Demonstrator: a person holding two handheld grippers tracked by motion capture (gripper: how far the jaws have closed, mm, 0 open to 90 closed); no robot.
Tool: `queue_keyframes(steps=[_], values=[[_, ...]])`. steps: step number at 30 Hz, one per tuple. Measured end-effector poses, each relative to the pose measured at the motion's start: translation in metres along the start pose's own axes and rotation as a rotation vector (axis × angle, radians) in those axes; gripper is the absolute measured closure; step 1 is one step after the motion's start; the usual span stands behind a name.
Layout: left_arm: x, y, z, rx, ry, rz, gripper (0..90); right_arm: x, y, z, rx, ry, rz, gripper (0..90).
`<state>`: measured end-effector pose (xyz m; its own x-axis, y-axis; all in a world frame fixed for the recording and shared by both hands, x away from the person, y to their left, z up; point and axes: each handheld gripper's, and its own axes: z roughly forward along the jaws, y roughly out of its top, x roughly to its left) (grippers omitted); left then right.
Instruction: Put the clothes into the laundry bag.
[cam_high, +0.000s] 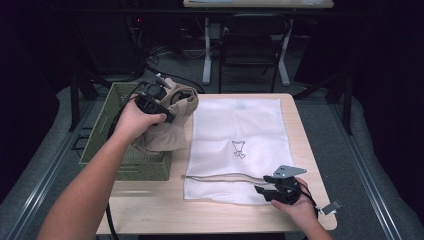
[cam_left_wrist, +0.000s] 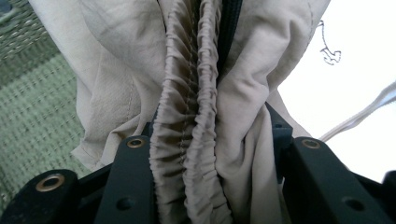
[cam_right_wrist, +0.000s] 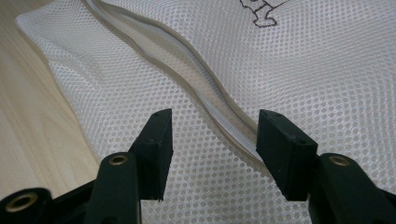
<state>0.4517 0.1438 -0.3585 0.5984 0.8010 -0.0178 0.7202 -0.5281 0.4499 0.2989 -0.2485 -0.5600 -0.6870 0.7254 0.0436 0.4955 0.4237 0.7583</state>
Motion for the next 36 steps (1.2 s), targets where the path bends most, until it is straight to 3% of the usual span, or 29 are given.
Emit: queue_keyframes(steps=[23, 36], values=[[-0.044, 0.005, 0.016, 0.023, -0.054, 0.120, 59.5, 0.002, 0.002, 0.003, 0.002, -0.005, 0.006, 46.1], [-0.070, 0.002, 0.023, 0.025, -0.092, 0.171, 59.5, 0.001, 0.007, 0.000, -0.012, -0.046, 0.005, 45.6]])
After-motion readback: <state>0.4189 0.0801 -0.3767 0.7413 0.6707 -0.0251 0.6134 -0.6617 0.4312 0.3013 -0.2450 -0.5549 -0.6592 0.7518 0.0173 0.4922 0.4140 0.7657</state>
